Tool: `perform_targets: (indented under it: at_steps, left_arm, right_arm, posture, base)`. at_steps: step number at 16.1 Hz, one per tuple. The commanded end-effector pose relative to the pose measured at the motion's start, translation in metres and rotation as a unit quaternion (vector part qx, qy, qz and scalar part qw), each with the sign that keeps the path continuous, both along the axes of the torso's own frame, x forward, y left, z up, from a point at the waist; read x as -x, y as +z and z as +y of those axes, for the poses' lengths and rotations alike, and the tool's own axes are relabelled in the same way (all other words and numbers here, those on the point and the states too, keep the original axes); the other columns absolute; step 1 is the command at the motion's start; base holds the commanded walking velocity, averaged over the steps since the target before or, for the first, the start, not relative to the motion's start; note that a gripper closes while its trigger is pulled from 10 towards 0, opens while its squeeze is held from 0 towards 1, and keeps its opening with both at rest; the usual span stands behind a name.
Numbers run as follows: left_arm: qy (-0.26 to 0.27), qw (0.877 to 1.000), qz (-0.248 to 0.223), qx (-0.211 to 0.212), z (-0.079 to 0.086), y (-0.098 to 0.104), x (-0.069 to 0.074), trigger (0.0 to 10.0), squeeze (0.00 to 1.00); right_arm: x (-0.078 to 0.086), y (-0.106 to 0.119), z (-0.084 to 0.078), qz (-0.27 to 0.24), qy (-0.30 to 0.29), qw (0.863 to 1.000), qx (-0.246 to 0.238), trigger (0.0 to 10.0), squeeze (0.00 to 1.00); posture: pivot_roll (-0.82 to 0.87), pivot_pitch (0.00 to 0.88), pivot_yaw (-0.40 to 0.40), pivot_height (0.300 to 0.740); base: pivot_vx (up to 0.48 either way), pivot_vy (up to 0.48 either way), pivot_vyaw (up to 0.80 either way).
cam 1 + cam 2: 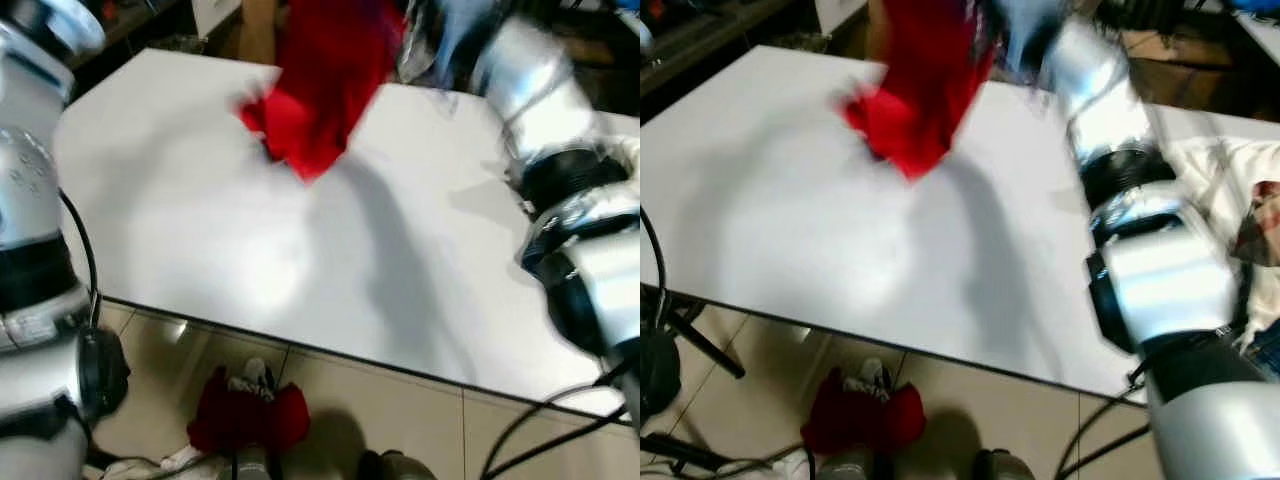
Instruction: Hang hanger
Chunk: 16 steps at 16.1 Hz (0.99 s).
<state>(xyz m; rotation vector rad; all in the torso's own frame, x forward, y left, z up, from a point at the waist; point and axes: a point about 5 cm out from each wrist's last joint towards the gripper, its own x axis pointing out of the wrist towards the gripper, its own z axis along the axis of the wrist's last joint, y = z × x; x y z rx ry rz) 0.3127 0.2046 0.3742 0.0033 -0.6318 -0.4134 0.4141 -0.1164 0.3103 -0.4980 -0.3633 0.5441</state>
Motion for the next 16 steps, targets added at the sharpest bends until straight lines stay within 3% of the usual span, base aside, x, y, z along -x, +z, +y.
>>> perform_targets:
  at_steps: [1, 2, 3, 4, 6, 7, 10, 11, 13, 14, 15, 16]
  left_arm:
    - [0.011, 1.0, 0.016, -0.008, -0.005, -0.012, -0.003, 10.0, 0.0]
    - [0.029, 0.997, 0.072, -0.026, -0.012, -0.044, -0.014, 10.0, 0.0]
    - [0.079, 0.979, 0.177, -0.068, -0.022, -0.107, -0.029, 10.0, 0.0]
    - [0.111, 0.964, 0.225, -0.092, -0.025, -0.136, -0.034, 10.0, 0.0]
    - [0.154, 0.941, 0.273, -0.127, -0.024, -0.174, -0.039, 10.0, 0.0]
    - [0.179, 0.932, 0.282, -0.14, -0.018, -0.183, -0.043, 10.0, 0.0]
    - [0.228, 0.912, 0.286, -0.184, 0.007, -0.187, -0.054, 10.0, 0.0]
    - [0.234, 0.909, 0.288, -0.191, 0.011, -0.188, -0.055, 10.0, 0.0]
    - [0.241, 0.888, 0.317, -0.23, 0.028, -0.201, -0.059, 10.0, 0.0]
    - [0.236, 0.885, 0.322, -0.238, 0.029, -0.203, -0.059, 10.0, 0.0]
    - [0.228, 0.878, 0.339, -0.25, 0.035, -0.21, -0.06, 10.0, 0.25]
    - [0.224, 0.873, 0.347, -0.259, 0.04, -0.214, -0.06, 10.0, 1.0]
  right_arm:
    - [0.0, -0.013, -0.005, 0.014, -0.001, 1.0, 0.01, 10.0, 0.0]
    - [0.003, -0.042, -0.002, 0.05, 0.024, 0.998, 0.041, 10.0, 0.0]
    - [0.013, -0.088, 0.0, 0.106, 0.072, 0.988, 0.089, 10.0, 0.0]
    - [0.02, -0.106, -0.002, 0.128, 0.1, 0.981, 0.105, 10.0, 0.0]
    - [0.035, -0.13, -0.007, 0.154, 0.158, 0.966, 0.133, 10.0, 0.0]
    - [0.042, -0.136, -0.012, 0.162, 0.184, 0.959, 0.145, 10.0, 0.0]
    - [0.061, -0.137, -0.034, 0.191, 0.244, 0.933, 0.186, 10.0, 0.0]
    - [0.065, -0.137, -0.037, 0.196, 0.253, 0.927, 0.195, 10.0, 0.0]
    - [0.077, -0.129, -0.056, 0.22, 0.274, 0.901, 0.254, 10.0, 0.0]
    - [0.078, -0.127, -0.058, 0.224, 0.275, 0.899, 0.259, 10.0, 0.0]
    - [0.082, -0.117, -0.069, 0.234, 0.274, 0.89, 0.28, 10.0, 0.0]
    - [0.085, -0.109, -0.077, 0.243, 0.273, 0.884, 0.292, 10.0, 0.0]
  posture:
    - [-0.03, 0.048, 0.022, 0.74]
    - [-0.03, 0.048, 0.026, 0.74]
    - [-0.04, 0.051, 0.033, 0.74]
    - [-0.04, 0.051, 0.035, 0.74]
    - [-0.06, 0.054, 0.048, 0.74]
    - [-0.06, 0.052, 0.052, 0.74]
    - [-0.07, 0.043, 0.065, 0.74]
    - [-0.07, 0.042, 0.066, 0.74]
    - [-0.07, 0.033, 0.066, 0.74]
    - [-0.07, 0.033, 0.066, 0.74]
    - [-0.06, 0.035, 0.063, 0.74]
    - [-0.06, 0.037, 0.063, 0.74]
  base:
    - [0.0, 0.0, 0.0]
    - [0.0, 0.0, 0.0]
    - [0.0, 0.0, 0.0]
    - [0.0, 0.0, 0.0]
    - [0.0, 0.0, 0.0]
    - [0.0, 0.0, 0.0]
    - [0.0, 0.0, 0.0]
    - [0.0, 0.0, 0.0]
    - [0.0, 0.0, 0.0]
    - [0.0, 0.0, 0.0]
    - [0.0, 0.0, 0.0]
    - [0.0, 0.0, 0.0]
